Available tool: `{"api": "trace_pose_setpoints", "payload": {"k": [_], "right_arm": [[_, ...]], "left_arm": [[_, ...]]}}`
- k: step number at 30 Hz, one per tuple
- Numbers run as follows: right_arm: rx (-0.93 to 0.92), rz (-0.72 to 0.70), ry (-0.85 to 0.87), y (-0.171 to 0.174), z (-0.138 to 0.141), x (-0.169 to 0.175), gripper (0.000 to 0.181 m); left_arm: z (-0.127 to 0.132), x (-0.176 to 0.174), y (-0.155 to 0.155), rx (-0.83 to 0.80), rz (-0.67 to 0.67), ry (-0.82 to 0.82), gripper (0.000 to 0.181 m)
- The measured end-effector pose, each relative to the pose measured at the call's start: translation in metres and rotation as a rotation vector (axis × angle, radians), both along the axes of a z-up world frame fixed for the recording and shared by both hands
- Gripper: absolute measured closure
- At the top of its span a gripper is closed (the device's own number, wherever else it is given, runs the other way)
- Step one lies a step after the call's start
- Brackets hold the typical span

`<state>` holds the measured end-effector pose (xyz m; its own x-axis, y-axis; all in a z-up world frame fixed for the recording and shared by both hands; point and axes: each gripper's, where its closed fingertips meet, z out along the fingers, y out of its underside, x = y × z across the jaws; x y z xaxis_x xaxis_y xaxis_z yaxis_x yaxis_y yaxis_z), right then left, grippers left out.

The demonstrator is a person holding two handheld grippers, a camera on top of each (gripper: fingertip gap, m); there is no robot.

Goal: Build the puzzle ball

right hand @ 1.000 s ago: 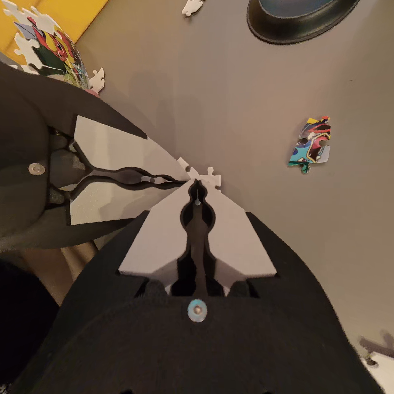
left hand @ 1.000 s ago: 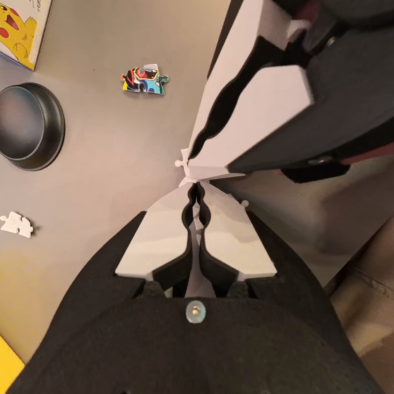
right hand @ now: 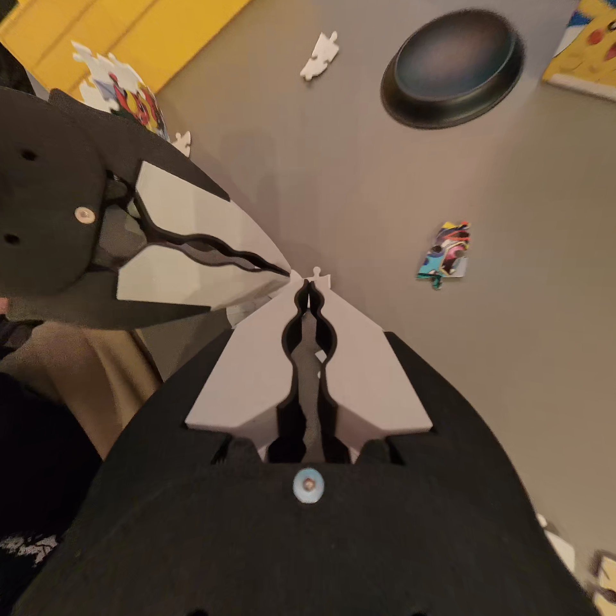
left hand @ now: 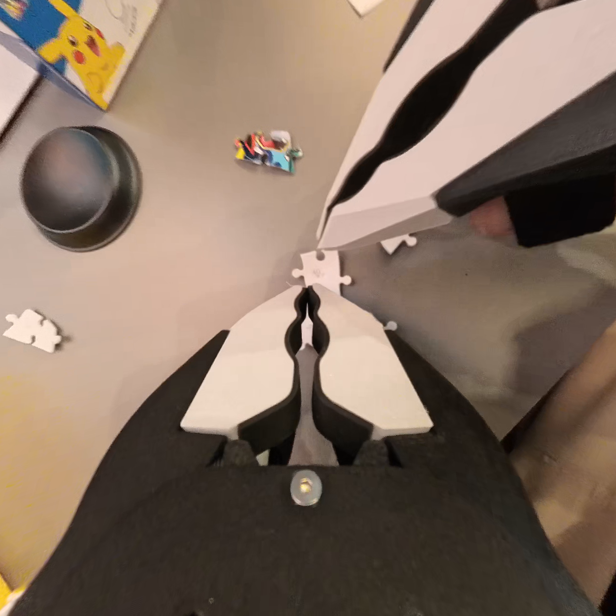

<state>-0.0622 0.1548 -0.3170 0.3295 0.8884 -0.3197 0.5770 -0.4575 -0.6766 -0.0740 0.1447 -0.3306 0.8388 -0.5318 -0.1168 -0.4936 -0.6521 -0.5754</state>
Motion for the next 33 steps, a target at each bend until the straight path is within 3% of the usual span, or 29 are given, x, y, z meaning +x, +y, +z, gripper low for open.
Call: {"api": "trace_pose_setpoints", "payload": {"k": [7,11,19,24,33], "right_arm": [[-0.018,-0.030,0.018,0.008,0.003,0.016,0.181],[-0.033,0.056,0.026,-0.009,0.004,0.012,0.181],[0.083,0.223,-0.080,-0.039,-0.016,-0.019,0.181],[0.097,0.221,-0.148,-0.038,-0.031,-0.020,0.181],[0.060,0.216,-0.155,-0.038,-0.032,-0.019,0.181]], "left_arm": [[0.004,-0.012,-0.002,0.013,0.055,0.029,0.181],[-0.002,-0.007,-0.012,-0.023,0.007,0.057,0.181],[-0.002,-0.015,-0.034,-0.031,0.061,0.025,0.181],[-0.007,-0.018,-0.039,-0.037,0.076,0.027,0.181],[-0.012,-0.018,-0.029,-0.014,0.075,0.012,0.181]]}}
